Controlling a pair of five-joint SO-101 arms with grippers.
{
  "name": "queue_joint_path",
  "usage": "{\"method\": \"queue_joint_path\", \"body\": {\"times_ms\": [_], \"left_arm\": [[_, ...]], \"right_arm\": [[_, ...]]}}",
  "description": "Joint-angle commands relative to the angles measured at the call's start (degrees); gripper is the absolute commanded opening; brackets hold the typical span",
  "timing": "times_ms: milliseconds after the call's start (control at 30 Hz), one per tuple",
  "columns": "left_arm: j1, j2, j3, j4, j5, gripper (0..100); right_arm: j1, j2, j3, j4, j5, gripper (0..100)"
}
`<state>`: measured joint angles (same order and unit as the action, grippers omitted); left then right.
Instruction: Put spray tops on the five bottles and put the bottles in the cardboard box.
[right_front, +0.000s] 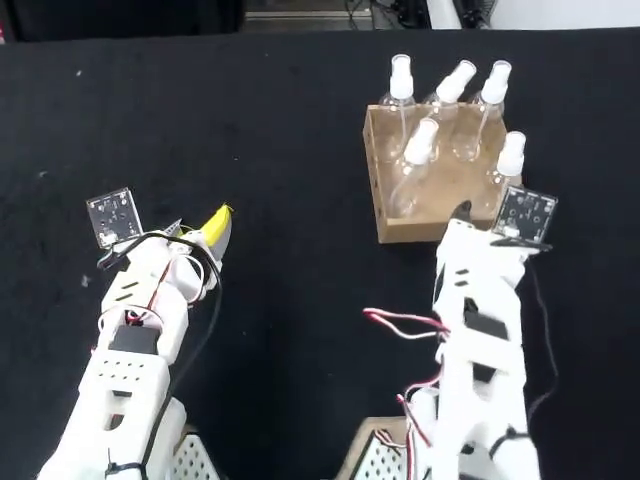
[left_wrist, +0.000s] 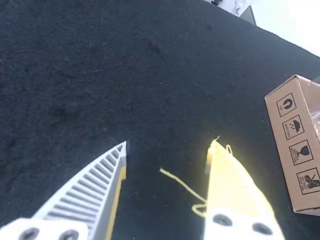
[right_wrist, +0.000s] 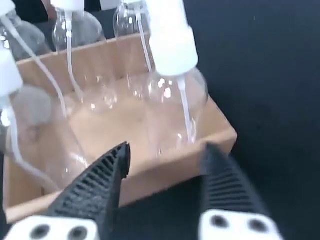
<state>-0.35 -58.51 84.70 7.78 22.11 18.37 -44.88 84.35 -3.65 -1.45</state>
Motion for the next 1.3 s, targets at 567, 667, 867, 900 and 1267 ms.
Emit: {"method": "queue_joint_path", "body": {"times_ms": [567,667,867,900,1267], "left_arm": [[-0.6,-0.6,-0.6,-1.1,0.1,5],[-0.6,-0.6,-0.6,-1.1,0.1,5],[-0.6,-0.6,-0.6,-1.1,-0.4,5],[-0.6,-0.6,-0.6,-1.2,-1.7,5],[-0.3,-0.6,0.2,-12.1,-13.0,5]], "right_arm": [[-0.4,-33.2,12.7,34.8,6.2,4.6],[-0.4,-35.6,12.2,47.4,6.1,4.4],[-0.4,-43.4,12.9,54.4,6.2,4.4],[-0.4,-44.4,12.9,56.9,6.2,4.4],[-0.5,-57.6,12.5,75.3,6.1,4.4]]}}
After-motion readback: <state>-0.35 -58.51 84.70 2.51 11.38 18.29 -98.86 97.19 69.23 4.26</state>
